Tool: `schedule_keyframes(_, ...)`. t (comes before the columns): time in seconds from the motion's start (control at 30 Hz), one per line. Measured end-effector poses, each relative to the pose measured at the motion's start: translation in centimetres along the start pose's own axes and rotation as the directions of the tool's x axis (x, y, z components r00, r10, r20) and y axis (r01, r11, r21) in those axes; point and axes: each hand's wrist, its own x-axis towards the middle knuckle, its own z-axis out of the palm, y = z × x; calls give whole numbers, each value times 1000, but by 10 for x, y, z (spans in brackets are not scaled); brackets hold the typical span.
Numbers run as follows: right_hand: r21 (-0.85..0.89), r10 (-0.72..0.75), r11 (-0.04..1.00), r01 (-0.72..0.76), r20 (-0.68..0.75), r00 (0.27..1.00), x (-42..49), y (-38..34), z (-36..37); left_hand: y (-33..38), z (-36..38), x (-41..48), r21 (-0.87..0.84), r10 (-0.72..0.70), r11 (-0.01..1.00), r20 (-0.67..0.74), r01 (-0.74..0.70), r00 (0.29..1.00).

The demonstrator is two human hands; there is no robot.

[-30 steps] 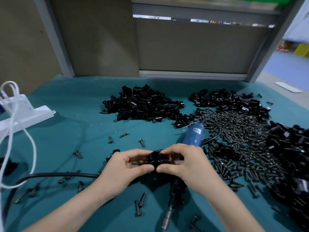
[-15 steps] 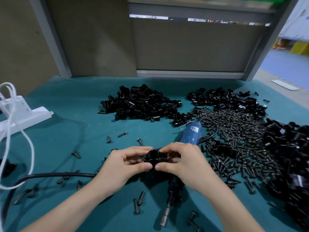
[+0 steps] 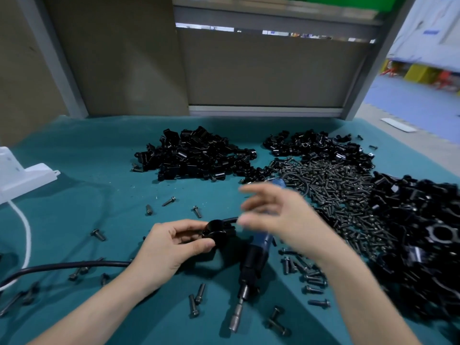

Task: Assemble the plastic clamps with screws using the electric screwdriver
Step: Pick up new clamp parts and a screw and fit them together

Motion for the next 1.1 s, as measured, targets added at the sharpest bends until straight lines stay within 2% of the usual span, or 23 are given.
schedule_keyframes(0.07,29,4,1000,3,-223,975,10,7,-35,-1,-1,0,14,-7,1000,-2,7,1000)
schedule_keyframes(0.1,18,43,999,-39,-359,932,21,16,-55,-1,-1,1,17,-9,1000,3,9,1000)
schedule_keyframes(0.17,-35,170,971,-236,-590,789,44,42,-95,-1,-1,1,8,-12,1000,11,12,1000)
schedule_keyframes(0.23,-73,265,897,-436,-701,662,63,72,-123,-1,-1,0,-1,-18,1000,7,18,1000)
schedule_keyframes(0.27,-118,274,861,-495,-713,645,69,85,-130,-1,-1,0,1,-20,1000,3,20,1000)
schedule_keyframes(0.37,-332,202,775,-537,-675,709,79,109,-131,-1,-2,0,17,-18,1000,-8,18,1000)
schedule_keyframes(0.47,-435,154,740,-512,-632,760,82,110,-128,-1,-1,0,23,-21,1000,-9,21,1000)
schedule_keyframes(0.67,-547,215,652,-525,-531,820,70,100,-147,1,1,2,3,-15,1000,-3,15,1000)
schedule_keyframes(0.9,-531,217,673,-515,-524,824,59,106,-131,1,1,1,13,-19,1000,-6,19,1000)
schedule_keyframes(1.0,-656,167,564,-503,-506,846,63,103,-119,3,2,-1,15,-8,1000,-7,8,1000)
schedule_keyframes(1.1,-728,187,448,-518,-490,851,67,99,-114,5,2,-3,22,0,1000,-4,0,1000)
